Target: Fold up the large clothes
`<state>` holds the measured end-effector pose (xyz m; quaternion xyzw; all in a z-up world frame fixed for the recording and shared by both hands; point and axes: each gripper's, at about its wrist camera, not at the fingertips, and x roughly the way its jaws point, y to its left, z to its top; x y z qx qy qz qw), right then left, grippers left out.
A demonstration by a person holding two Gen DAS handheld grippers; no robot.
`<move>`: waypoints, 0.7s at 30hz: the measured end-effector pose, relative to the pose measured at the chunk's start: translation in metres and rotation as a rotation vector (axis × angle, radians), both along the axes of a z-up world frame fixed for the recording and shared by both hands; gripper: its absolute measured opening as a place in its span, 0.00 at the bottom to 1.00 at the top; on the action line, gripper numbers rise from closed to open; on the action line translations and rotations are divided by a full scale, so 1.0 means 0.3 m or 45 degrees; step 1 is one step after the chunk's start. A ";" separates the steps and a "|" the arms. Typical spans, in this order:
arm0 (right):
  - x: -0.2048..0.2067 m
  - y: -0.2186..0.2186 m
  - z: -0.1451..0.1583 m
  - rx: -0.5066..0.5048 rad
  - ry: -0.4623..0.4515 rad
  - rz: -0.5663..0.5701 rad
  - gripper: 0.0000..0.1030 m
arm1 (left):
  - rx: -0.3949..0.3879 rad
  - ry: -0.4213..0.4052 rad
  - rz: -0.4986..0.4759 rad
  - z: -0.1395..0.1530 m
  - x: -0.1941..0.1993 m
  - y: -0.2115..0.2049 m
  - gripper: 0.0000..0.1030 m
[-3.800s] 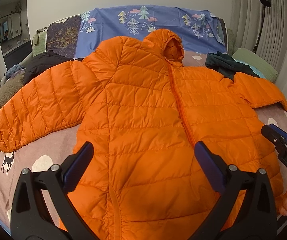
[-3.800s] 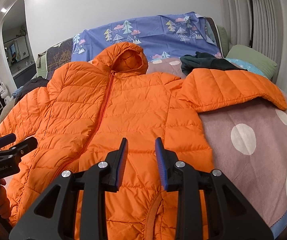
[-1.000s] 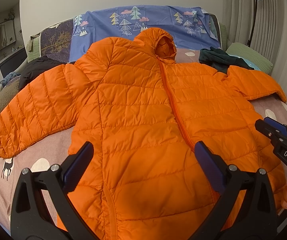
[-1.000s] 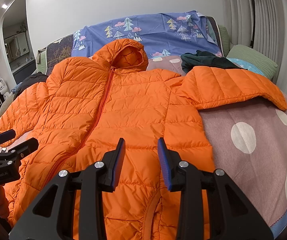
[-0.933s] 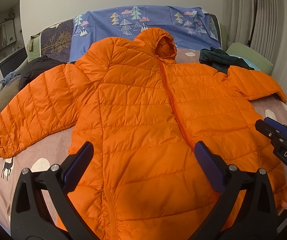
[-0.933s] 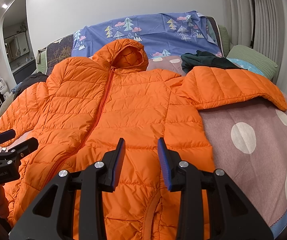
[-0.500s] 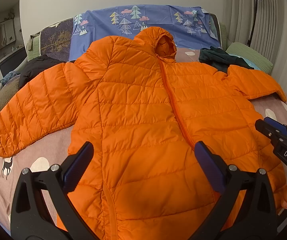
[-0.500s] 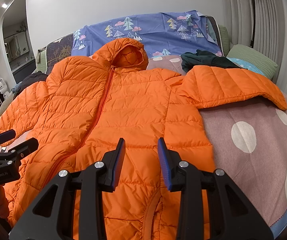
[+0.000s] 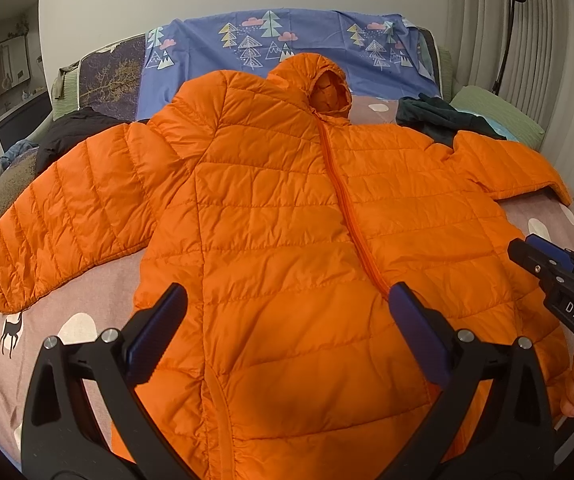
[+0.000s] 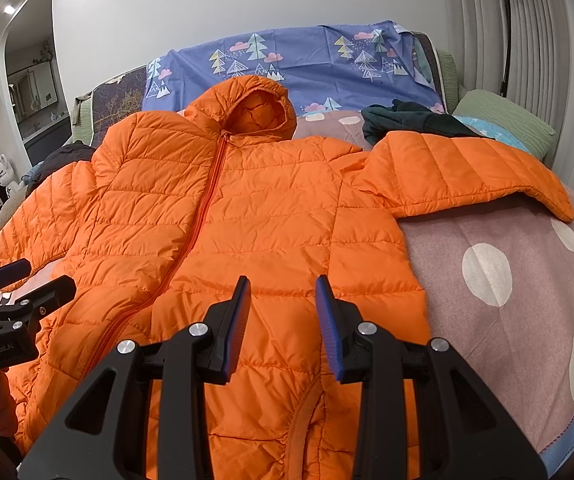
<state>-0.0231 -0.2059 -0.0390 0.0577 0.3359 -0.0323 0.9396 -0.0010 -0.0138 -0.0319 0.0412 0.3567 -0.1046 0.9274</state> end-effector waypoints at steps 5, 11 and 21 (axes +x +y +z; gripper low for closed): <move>-0.002 -0.002 -0.001 -0.002 0.000 -0.002 0.34 | -0.008 -0.002 -0.006 0.005 -0.002 0.002 0.98; -0.004 0.002 0.002 -0.007 0.001 0.003 0.34 | -0.008 -0.011 -0.008 0.014 -0.004 0.003 0.98; 0.058 -0.009 0.099 -0.070 -0.016 0.082 0.40 | -0.032 -0.023 -0.036 0.120 0.099 0.014 0.98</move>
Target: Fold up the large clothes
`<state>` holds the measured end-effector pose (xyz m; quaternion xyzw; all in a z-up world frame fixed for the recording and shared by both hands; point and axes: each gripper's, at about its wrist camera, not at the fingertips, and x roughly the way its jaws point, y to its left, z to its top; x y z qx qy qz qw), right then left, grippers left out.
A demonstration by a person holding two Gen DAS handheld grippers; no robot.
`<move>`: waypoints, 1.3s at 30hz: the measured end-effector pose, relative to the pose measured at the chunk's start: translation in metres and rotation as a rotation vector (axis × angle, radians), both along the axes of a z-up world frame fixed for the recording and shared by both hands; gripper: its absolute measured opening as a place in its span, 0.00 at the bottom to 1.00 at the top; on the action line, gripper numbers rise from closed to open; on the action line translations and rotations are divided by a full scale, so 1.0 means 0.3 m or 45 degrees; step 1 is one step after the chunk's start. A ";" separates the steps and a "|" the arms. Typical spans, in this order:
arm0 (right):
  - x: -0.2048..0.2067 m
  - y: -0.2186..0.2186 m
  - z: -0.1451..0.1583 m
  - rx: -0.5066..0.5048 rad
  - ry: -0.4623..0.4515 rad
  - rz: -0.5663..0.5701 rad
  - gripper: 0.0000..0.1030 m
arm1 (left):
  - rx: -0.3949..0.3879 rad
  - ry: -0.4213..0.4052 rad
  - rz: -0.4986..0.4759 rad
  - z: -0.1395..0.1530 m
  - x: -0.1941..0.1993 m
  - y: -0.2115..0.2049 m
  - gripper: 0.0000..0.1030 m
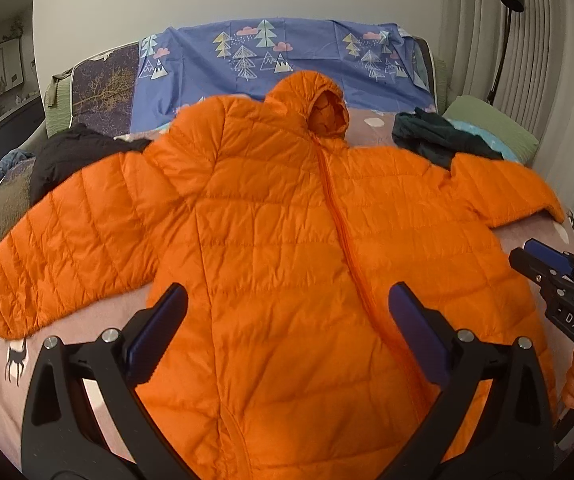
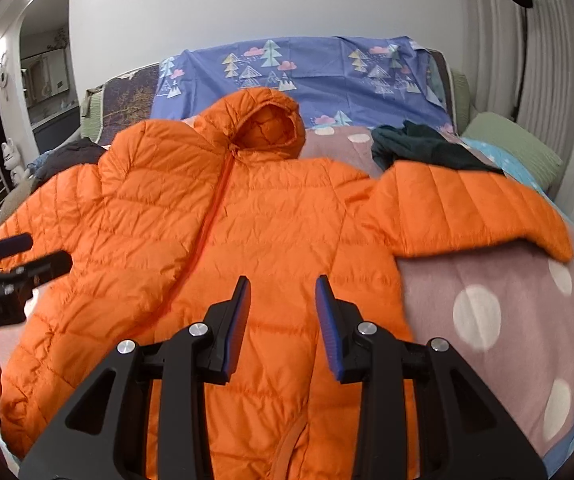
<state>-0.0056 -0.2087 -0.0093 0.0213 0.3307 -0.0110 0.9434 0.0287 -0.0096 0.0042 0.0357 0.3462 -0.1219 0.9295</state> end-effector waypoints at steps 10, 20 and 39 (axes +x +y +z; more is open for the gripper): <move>0.409 -0.170 0.086 0.181 0.068 0.064 0.64 | 0.066 -0.031 -0.012 0.095 0.257 -0.089 0.98; 0.994 -0.284 -0.015 0.449 0.231 0.042 0.72 | 0.093 0.000 0.022 0.101 0.734 -0.164 0.98; 1.391 -0.323 -0.146 0.925 0.250 -0.044 0.02 | -0.056 0.151 -0.184 0.049 1.297 -0.301 0.04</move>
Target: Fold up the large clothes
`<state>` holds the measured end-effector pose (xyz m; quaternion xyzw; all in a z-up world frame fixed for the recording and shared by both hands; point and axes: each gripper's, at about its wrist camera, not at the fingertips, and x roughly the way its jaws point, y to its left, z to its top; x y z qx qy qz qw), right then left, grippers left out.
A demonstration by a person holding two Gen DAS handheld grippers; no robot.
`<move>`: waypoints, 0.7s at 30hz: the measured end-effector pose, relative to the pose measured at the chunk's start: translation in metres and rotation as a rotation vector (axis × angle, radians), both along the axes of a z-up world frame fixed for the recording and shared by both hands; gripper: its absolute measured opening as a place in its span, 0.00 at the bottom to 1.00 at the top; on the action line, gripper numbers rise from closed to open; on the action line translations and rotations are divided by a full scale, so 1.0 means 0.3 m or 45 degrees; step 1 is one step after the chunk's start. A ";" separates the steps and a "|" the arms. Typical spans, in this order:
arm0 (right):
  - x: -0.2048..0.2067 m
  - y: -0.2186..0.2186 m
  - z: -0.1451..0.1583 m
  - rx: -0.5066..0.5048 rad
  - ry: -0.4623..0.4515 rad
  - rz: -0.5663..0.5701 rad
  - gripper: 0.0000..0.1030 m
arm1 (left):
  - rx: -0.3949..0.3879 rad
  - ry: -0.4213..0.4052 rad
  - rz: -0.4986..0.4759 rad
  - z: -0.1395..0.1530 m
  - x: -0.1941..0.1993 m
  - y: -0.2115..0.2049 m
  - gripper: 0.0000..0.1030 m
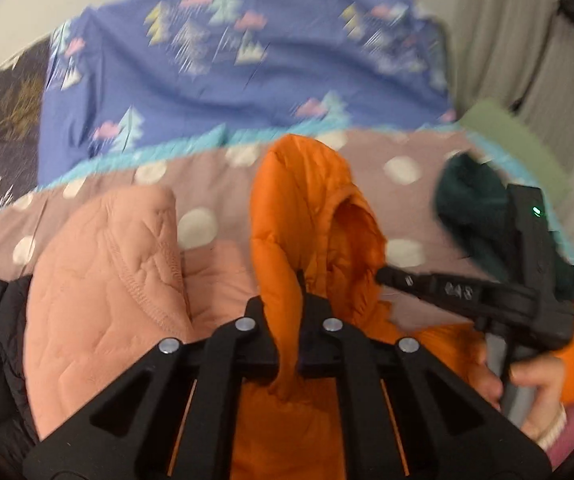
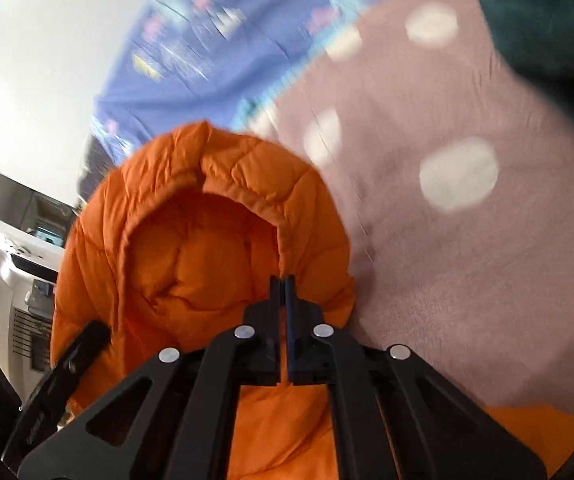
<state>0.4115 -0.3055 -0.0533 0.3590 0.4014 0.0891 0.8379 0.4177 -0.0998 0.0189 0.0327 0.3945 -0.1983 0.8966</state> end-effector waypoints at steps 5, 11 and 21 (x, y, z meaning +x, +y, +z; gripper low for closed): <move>-0.338 0.029 0.298 -0.040 -0.321 0.234 0.02 | -0.125 -0.277 -0.191 0.204 -0.326 0.121 0.04; -0.861 0.037 0.308 -0.297 -0.384 0.390 0.14 | -0.023 -0.494 -0.329 0.159 -0.766 0.211 0.35; -1.150 -0.037 0.161 -0.410 -0.246 0.244 0.42 | -0.033 -0.267 -0.050 -0.070 -0.907 0.394 0.58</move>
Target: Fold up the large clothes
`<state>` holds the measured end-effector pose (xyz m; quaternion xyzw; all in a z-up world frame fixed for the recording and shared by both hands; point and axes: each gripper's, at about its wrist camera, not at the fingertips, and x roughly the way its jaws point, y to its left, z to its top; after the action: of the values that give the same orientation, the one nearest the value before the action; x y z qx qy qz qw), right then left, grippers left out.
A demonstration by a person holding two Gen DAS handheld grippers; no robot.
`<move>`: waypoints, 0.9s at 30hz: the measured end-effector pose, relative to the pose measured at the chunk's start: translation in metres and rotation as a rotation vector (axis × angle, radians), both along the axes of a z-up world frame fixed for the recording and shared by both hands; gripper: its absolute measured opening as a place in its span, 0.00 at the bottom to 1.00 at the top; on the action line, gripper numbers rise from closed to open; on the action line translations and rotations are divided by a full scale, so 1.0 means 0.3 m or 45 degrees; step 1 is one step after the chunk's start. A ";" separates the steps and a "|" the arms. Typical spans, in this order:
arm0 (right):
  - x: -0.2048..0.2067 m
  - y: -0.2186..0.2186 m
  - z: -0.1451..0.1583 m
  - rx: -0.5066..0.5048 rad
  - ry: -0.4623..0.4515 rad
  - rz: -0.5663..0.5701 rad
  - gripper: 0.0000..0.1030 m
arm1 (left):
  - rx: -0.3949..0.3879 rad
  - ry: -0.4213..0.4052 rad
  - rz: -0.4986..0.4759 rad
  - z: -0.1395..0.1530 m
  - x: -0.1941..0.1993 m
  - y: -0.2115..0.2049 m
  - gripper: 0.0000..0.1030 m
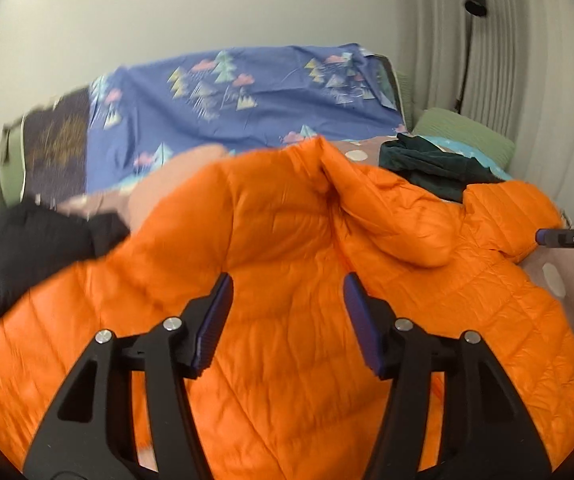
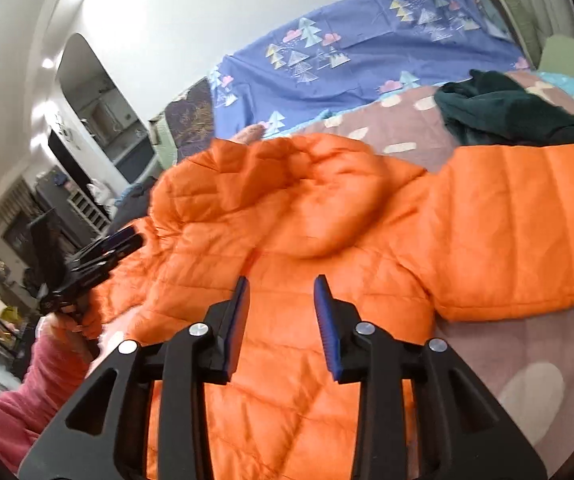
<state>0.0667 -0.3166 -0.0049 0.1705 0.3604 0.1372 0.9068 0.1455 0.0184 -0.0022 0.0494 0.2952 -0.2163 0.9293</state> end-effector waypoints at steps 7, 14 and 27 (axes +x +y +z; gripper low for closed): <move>0.378 -0.046 -0.162 0.104 0.261 -0.230 0.60 | -0.129 0.128 -0.020 -0.014 -0.003 -0.026 0.75; 0.515 0.134 -0.277 0.643 0.422 -0.054 0.06 | -0.079 0.122 -0.006 -0.014 0.016 -0.067 0.75; 0.276 0.393 -0.248 -0.121 0.354 -0.090 0.44 | -0.274 0.136 0.060 0.004 0.059 0.031 0.65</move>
<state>0.1493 -0.1986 -0.0793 0.1574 0.4823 0.0630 0.8594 0.1631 0.0276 -0.0010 -0.0691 0.3207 -0.2271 0.9170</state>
